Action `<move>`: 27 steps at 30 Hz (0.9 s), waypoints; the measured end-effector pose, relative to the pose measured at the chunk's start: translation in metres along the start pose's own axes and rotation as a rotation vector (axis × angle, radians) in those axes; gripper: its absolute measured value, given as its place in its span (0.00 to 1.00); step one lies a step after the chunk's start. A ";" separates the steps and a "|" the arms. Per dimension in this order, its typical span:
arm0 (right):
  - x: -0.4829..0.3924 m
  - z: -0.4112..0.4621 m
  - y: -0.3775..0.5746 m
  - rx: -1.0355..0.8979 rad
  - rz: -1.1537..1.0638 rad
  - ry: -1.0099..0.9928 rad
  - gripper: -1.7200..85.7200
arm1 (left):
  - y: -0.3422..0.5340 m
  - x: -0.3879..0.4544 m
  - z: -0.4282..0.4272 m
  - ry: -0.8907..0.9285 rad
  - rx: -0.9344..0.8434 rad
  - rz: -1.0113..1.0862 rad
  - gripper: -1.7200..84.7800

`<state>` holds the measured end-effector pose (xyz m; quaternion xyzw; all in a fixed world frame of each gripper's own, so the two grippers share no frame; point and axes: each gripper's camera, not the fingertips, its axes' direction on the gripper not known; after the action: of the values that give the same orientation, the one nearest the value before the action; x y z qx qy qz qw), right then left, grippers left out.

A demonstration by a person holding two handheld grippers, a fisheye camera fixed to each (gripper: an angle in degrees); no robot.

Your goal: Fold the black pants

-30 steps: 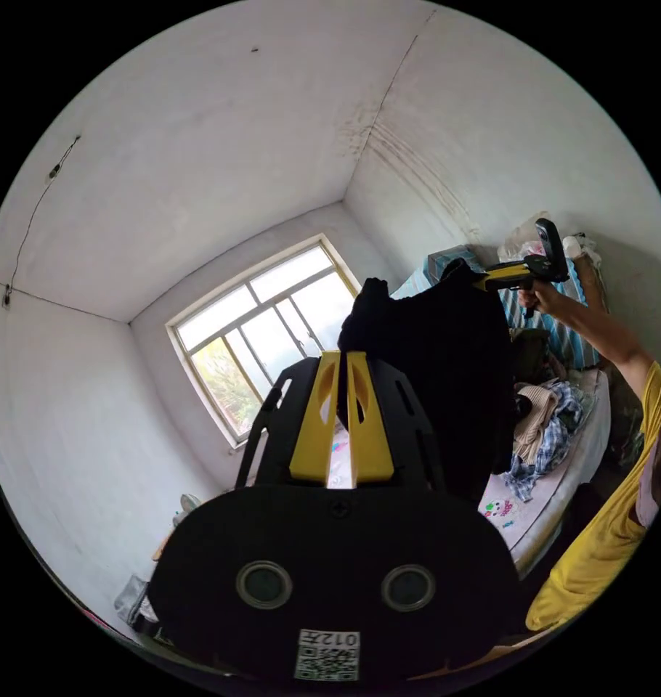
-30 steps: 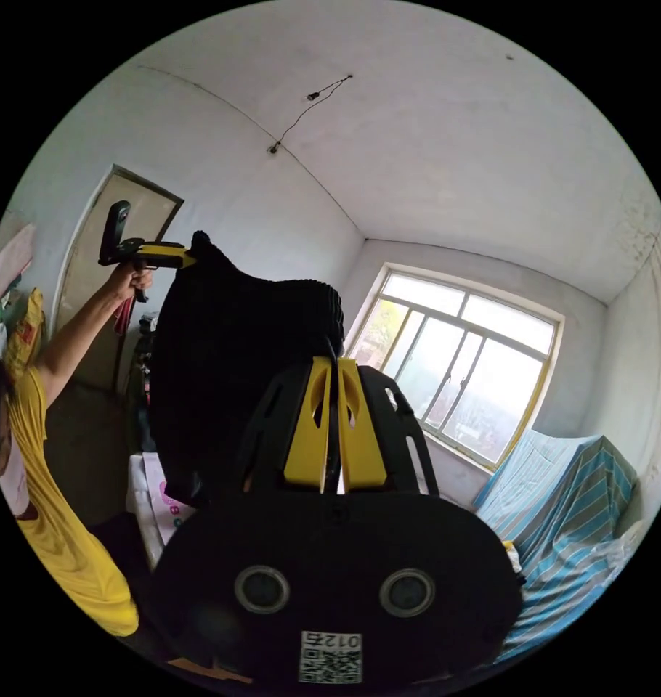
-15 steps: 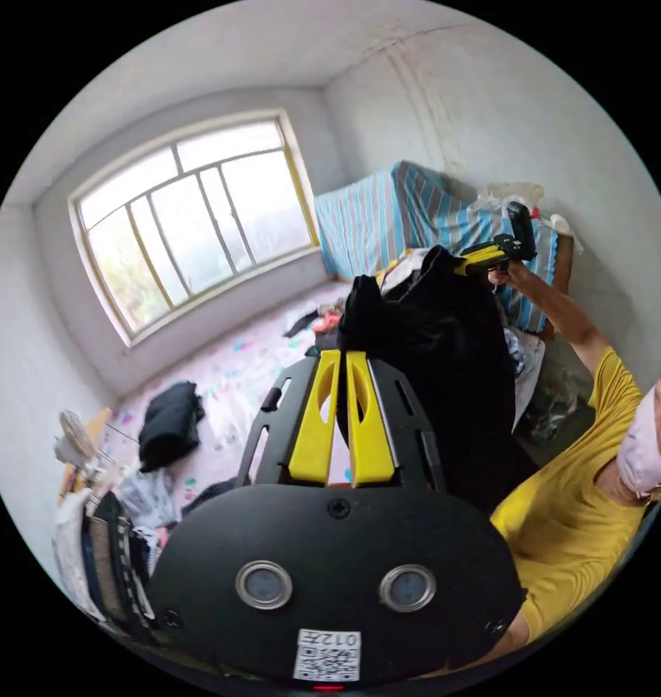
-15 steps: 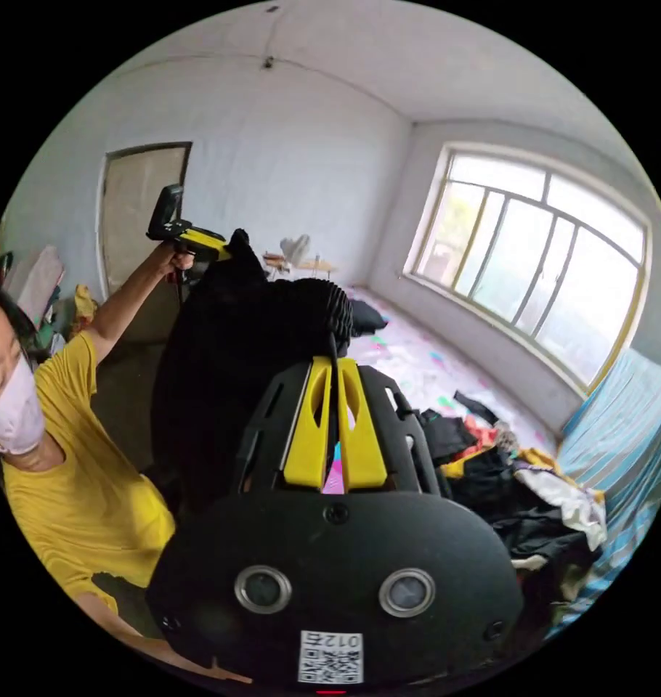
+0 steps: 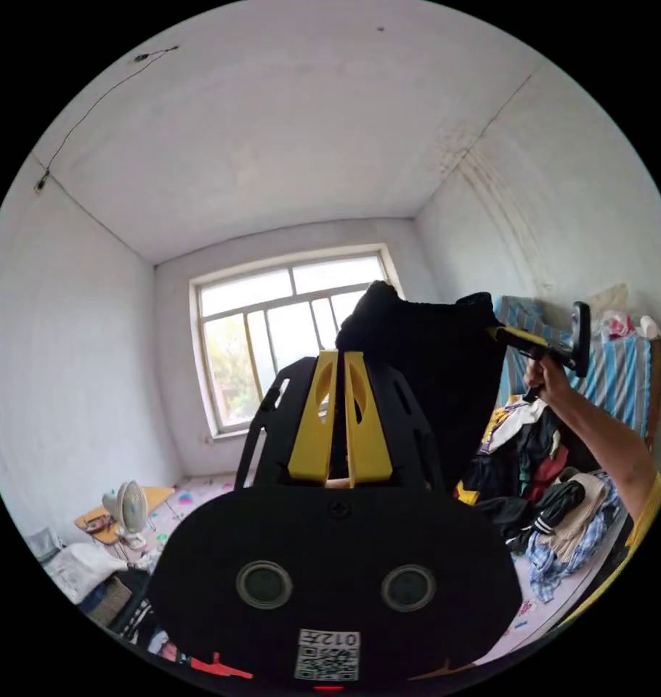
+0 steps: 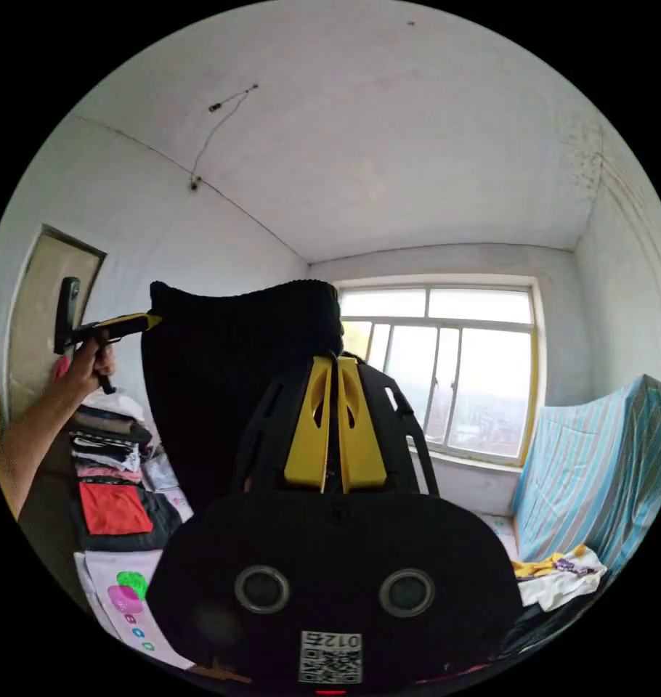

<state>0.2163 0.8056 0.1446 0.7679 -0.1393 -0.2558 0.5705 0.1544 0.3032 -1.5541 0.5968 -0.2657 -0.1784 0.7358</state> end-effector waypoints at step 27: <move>-0.119 -0.086 0.609 -0.879 -0.033 -0.318 0.03 | 0.643 0.161 -0.074 0.470 -0.834 -0.273 0.02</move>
<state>0.2125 0.7461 0.7677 0.4066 -0.0911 -0.4144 0.8091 0.2919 0.4116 -0.9106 0.3052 0.0819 -0.2249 0.9217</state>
